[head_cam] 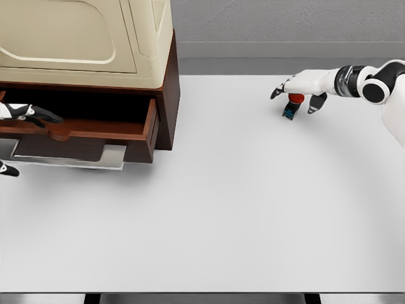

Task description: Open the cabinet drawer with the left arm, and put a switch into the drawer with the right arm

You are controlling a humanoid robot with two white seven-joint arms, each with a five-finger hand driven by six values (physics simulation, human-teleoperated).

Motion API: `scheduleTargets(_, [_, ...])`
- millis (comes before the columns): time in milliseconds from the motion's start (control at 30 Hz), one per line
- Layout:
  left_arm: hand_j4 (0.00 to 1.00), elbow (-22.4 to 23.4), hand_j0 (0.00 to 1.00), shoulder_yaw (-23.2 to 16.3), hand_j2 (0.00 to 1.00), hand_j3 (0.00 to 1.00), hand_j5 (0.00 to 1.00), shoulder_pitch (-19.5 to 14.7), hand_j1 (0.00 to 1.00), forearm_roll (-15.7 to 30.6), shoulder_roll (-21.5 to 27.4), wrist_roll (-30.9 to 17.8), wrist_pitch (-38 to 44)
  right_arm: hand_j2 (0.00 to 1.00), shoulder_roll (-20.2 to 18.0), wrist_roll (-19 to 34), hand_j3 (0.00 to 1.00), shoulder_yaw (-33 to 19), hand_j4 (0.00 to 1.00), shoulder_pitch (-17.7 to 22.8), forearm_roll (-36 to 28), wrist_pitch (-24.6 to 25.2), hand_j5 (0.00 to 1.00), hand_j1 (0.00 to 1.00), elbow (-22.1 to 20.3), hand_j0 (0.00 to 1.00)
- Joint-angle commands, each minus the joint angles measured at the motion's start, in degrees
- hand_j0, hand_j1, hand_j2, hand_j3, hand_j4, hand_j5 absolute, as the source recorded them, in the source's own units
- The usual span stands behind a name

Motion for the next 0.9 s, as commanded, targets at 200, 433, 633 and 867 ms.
scheduleTargets(200, [0.92,0.5,0.92,0.9,0.92,0.92,0.92,-0.5,0.92,7.4,7.6,0.0,-1.8,0.96,0.1,0.0,0.96,-0.1,0.96,-0.1,0.0,0.1,0.96,0.96,1.2,0.96])
scheduleTargets(433, [0.93,3.8,0.93,0.5,0.93,0.93,0.93,-0.3,0.93,9.0,7.8,0.0,-1.8,0.87,0.7,0.0,0.87,-0.1,0.87,-0.4,-0.1,0.1,0.87,0.87,1.3,0.87])
scheduleTargets(633, [0.93,3.4,0.93,0.5,0.93,0.93,0.93,-0.3,0.93,8.8,7.3,0.0,-1.8,0.77,0.9,0.0,0.77,-0.1,0.77,-0.4,-0.1,0.1,0.77,0.77,1.3,0.77])
scheduleTargets(867, [0.93,3.4,0.93,0.2,0.93,0.93,0.93,-0.3,0.93,8.1,7.1,0.0,-2.6,0.77,0.9,0.0,0.77,-0.1,0.77,-0.5,-0.1,0.1,0.77,0.77,2.3,0.77])
